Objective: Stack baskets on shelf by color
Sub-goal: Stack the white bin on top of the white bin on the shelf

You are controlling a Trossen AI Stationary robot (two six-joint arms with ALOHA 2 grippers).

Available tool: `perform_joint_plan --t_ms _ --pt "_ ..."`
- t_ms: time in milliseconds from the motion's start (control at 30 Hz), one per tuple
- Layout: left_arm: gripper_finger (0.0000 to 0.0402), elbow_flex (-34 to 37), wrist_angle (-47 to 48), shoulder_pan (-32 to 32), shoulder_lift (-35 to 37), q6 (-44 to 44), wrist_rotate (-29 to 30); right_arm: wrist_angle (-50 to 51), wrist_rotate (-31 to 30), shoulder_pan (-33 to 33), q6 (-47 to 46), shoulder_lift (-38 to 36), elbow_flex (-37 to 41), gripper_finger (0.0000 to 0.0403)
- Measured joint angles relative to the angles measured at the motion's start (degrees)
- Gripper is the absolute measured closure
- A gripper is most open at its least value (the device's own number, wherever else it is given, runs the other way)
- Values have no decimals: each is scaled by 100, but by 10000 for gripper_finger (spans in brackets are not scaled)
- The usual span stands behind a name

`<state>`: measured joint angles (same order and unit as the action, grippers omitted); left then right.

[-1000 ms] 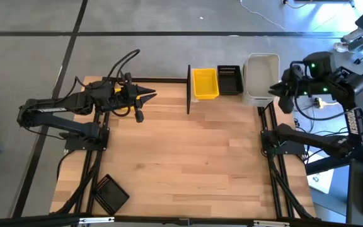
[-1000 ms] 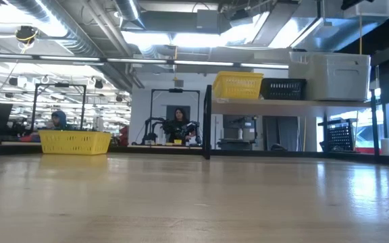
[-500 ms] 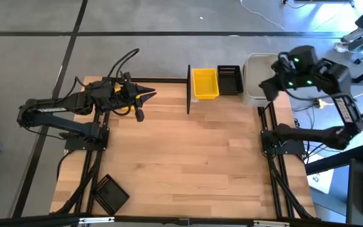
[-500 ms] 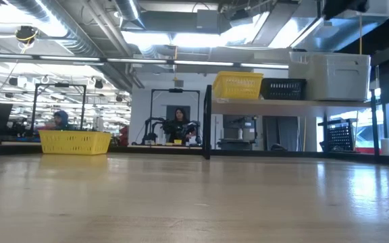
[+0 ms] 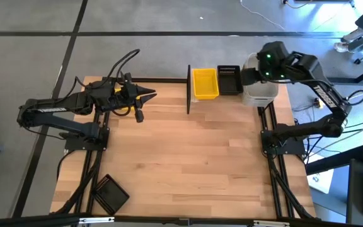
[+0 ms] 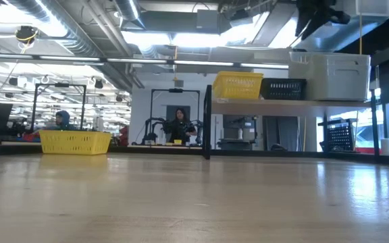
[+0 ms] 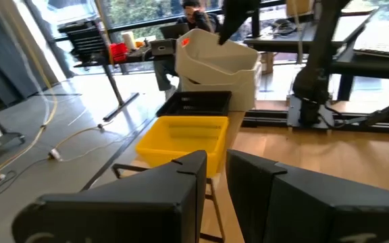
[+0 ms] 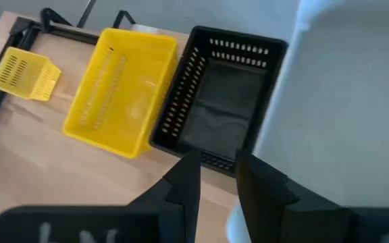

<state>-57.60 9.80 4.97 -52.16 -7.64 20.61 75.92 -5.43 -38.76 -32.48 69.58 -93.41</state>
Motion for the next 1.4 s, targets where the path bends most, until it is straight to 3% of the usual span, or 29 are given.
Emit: perform_joint_plan --t_ms 100,367,667,833,1400 --pt "353 0 0 0 0 -1 -145 -24 -96 42 -227 189 0 312" --pt "353 0 2 0 -1 -188 -215 52 -1094 98 -444 562 0 312" --pt "353 0 4 0 -1 -208 -249 52 -1153 96 -635 860 0 312" --pt "353 0 4 -3 0 -211 -519 55 -1589 96 -626 1002 0 312" --pt "353 0 2 0 0 -210 -530 117 -1624 90 -609 1069 0 312"
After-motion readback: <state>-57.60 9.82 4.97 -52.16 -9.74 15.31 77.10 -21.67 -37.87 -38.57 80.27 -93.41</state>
